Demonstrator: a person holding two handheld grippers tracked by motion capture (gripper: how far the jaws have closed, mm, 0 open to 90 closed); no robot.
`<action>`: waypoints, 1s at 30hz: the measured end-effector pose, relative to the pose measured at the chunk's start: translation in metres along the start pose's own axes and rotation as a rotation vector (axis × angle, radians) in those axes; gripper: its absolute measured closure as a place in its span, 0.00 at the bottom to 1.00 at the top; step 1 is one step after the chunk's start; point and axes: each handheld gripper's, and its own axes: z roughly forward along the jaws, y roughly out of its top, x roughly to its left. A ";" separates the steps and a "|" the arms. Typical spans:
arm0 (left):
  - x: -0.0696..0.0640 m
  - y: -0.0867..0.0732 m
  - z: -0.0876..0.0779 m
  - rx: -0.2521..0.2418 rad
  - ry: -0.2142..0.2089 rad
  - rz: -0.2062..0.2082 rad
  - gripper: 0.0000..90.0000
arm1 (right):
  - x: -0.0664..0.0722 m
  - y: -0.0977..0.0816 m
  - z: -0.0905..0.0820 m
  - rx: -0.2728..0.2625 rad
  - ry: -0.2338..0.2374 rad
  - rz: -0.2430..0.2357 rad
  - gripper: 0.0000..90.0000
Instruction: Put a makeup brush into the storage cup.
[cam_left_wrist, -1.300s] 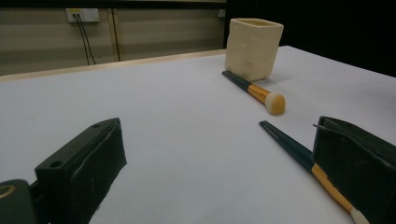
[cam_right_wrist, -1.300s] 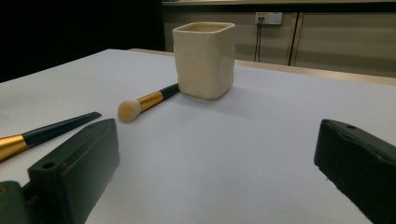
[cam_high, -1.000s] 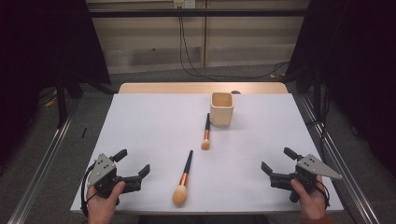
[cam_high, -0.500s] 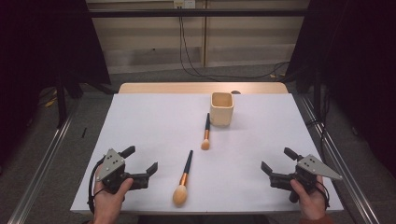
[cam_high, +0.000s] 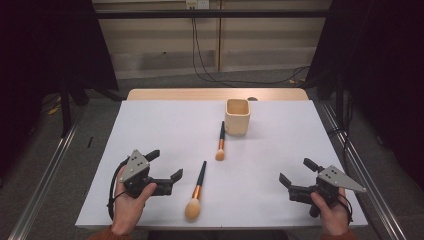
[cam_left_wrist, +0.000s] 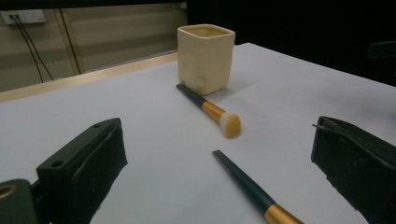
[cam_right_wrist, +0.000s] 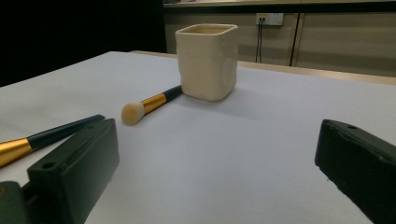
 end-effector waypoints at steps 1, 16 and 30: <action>0.000 0.001 0.003 0.005 -0.005 -0.001 0.03 | 0.000 0.000 0.000 0.003 0.002 -0.001 0.00; -0.006 0.007 0.034 0.115 -0.035 0.018 0.03 | 0.001 -0.001 0.000 0.006 0.015 -0.009 0.00; -0.007 0.010 0.045 0.321 -0.071 -0.013 0.04 | 0.001 -0.001 0.000 0.004 0.019 -0.013 0.00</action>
